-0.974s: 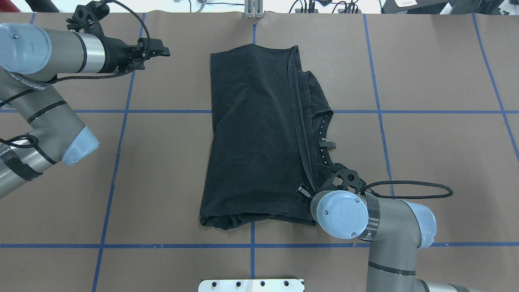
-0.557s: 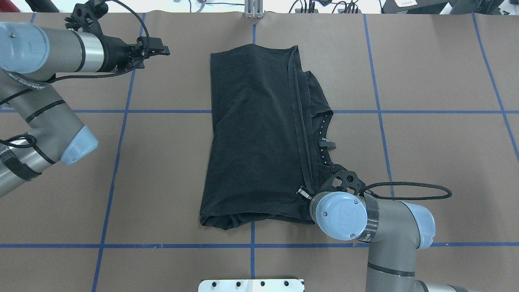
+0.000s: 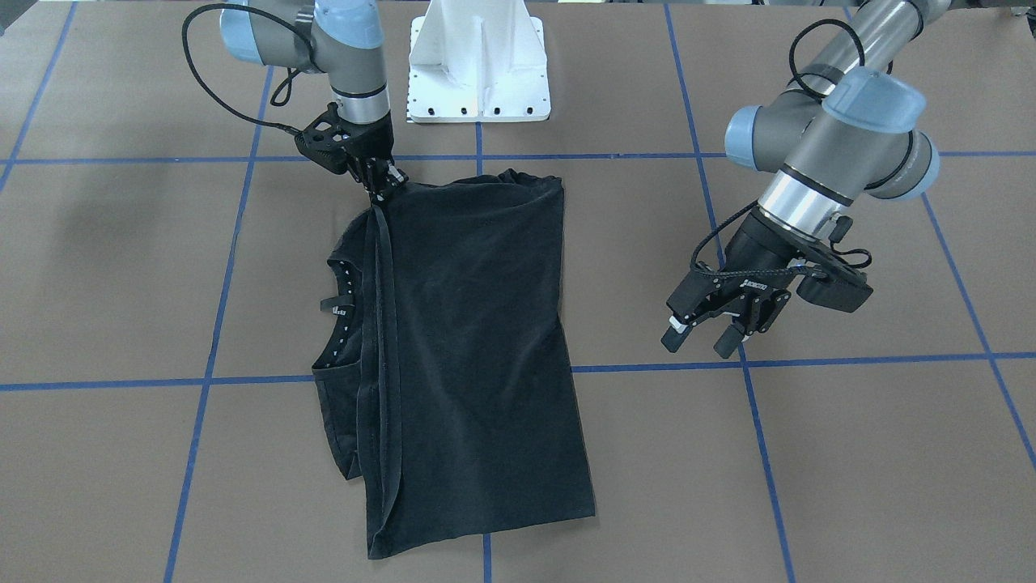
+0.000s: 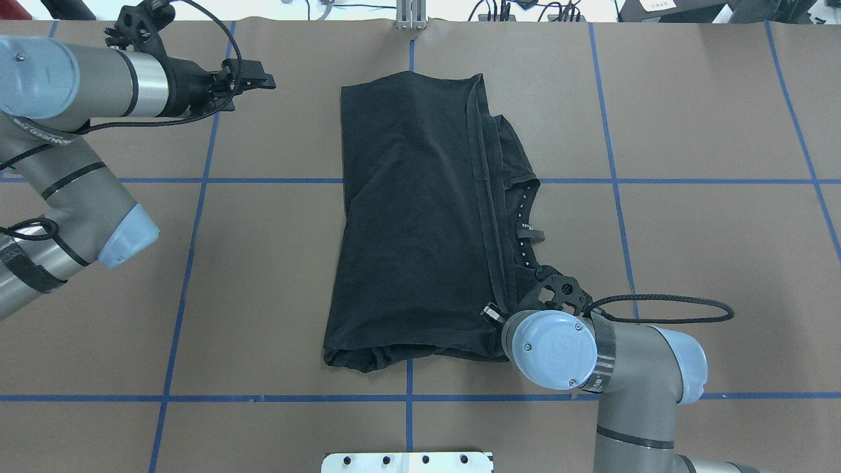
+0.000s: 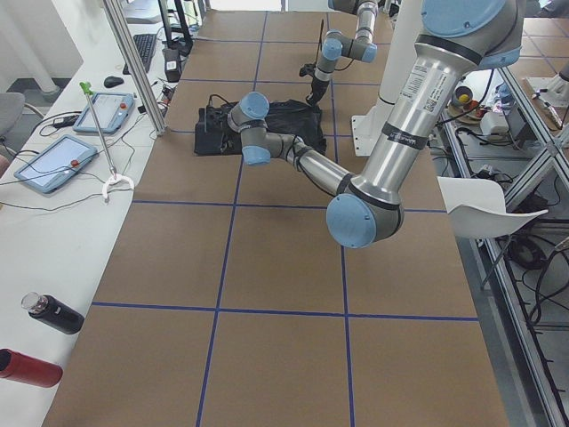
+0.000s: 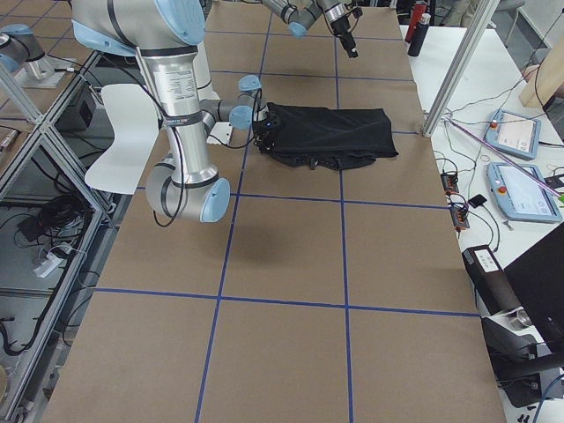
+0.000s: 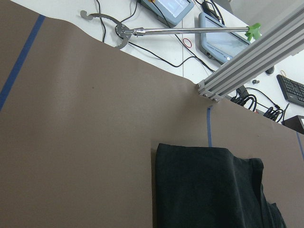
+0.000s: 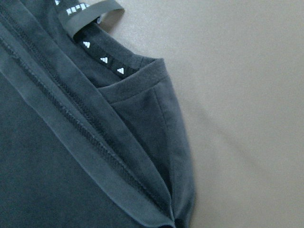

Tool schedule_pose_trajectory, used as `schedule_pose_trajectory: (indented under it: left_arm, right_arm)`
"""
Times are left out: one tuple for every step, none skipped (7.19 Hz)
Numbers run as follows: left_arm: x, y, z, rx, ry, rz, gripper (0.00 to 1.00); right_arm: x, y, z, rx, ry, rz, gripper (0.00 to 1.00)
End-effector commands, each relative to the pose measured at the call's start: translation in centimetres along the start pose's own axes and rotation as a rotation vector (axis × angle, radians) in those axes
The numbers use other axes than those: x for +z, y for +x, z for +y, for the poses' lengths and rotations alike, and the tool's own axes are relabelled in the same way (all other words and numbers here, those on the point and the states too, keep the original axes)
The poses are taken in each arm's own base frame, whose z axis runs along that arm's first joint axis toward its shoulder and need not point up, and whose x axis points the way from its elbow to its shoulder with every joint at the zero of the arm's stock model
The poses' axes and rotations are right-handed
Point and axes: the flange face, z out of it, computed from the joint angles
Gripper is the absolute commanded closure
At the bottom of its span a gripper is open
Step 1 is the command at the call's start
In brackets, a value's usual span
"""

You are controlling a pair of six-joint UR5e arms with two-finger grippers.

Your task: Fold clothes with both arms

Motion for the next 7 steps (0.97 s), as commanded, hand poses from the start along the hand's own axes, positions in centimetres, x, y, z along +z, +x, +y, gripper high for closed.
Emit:
schedule_pose_trajectory:
  left_arm:
    - [-0.4, 0.1, 0.1, -0.021, 0.001, 0.005, 0.00]
    - [-1.5, 1.0, 0.5, -0.113, -0.002, 0.031, 0.00]
    - [-1.9, 2.2, 2.7, -0.228, -0.036, 0.047, 0.00]
    - [-3.5, 2.9, 7.3, -0.276, -0.099, 0.049, 0.00]
    - [-5.5, 2.6, 10.6, -0.278, -0.149, 0.031, 0.00]
    - [-6.6, 2.8, 13.4, -0.312, -0.190, 0.031, 0.00]
    - [-6.8, 2.8, 14.8, -0.395, -0.218, 0.019, 0.00]
  right_arm:
    - [-1.4, -0.4, -0.3, 0.002, -0.013, -0.020, 1.00]
    - [-1.7, -0.3, -0.4, 0.001, -0.016, -0.020, 1.00]
    - [-2.0, -0.4, -0.3, 0.001, -0.019, -0.025, 1.00]
    - [-2.8, -0.5, -0.4, 0.004, -0.026, -0.039, 1.00]
    - [-3.3, -0.5, -0.5, 0.008, -0.030, -0.047, 1.00]
    - [-3.2, -0.5, -0.5, 0.008, -0.029, -0.046, 1.00]
    - [-3.3, -0.5, -0.4, 0.007, -0.031, -0.047, 1.00]
